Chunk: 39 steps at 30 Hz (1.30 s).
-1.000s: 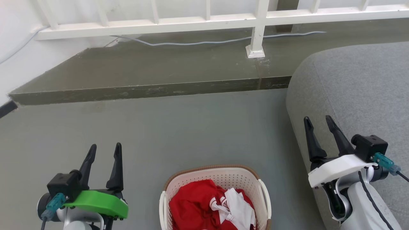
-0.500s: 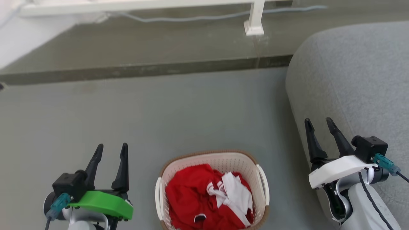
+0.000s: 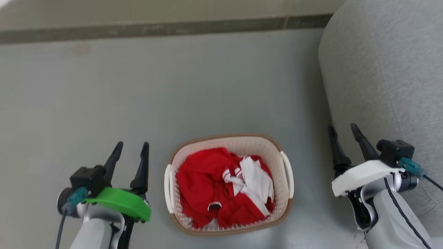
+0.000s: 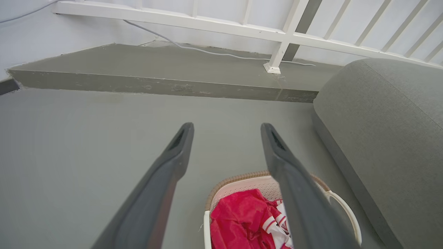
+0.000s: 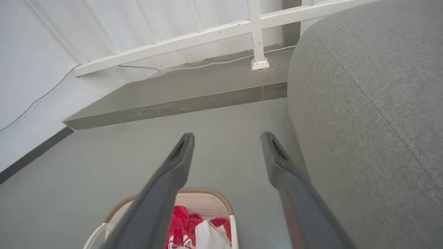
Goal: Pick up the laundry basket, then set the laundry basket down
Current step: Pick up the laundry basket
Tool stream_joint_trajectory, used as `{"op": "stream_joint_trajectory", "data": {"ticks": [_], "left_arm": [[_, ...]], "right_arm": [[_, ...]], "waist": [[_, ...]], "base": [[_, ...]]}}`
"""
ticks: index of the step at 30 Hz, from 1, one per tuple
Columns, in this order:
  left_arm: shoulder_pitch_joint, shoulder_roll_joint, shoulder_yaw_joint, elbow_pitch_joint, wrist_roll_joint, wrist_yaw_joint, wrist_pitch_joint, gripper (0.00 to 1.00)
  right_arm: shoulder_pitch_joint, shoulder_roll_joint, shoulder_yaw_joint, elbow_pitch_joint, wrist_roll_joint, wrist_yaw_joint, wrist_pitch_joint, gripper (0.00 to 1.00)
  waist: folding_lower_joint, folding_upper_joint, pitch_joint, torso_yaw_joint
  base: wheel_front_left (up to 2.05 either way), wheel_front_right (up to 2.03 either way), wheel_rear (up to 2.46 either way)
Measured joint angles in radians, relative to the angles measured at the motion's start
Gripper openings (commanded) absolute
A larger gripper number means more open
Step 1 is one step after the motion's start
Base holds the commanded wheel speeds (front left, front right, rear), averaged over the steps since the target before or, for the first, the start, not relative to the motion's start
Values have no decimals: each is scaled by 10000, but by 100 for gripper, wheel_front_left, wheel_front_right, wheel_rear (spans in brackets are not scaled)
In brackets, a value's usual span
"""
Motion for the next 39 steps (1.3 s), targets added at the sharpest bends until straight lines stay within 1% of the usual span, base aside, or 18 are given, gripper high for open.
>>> {"op": "stream_joint_trajectory", "data": {"ticks": [3, 12, 17, 21, 22, 23, 32, 39], "left_arm": [[-339, -15, -192, 414, -40, -82, 96, 100], [-1525, -54, -673, 1584, -224, -115, 449, 100], [-2044, -173, -943, 2351, -711, -127, 754, 100], [-2435, -201, -1480, 2863, -1009, -127, 1126, 100], [-2628, -240, -1714, 3035, -1308, -127, 1237, 100], [-2725, -253, -1781, 3116, -1369, -127, 1285, 100], [-3549, -272, -2249, 4088, -2107, -127, 1941, 100], [-4315, -288, -2424, 4656, -2642, -127, 2345, 100]], "right_arm": [[-234, 0, 35, 280, 0, 0, 33, 100], [-1110, -4, 75, 1248, 13, 0, 238, 100], [-1453, -6, 232, 1889, 17, 0, 454, 100], [-1787, -4, 439, 2380, 52, 0, 673, 100], [-1987, -4, 566, 2592, 58, 0, 729, 100], [-2097, -4, 629, 2677, 61, 0, 788, 100], [-2910, 4, 884, 3482, 259, 2, 1068, 100], [-3374, 6, 1152, 4253, 449, 6, 1718, 100]], "waist": [[0, 0, 404, 49], [1, 0, 1608, 192], [1, 0, 2246, 265], [1, 0, 2734, 313], [1, 0, 2976, 331], [1, 0, 3093, 337], [1, 0, 4078, 328], [1, 0, 4762, 319]], "base": [[0, 0, 0], [0, 0, 0], [0, 0, 0], [0, 0, 0], [0, 0, 0], [0, 0, 0], [0, 0, 0], [0, 0, 0]]}}
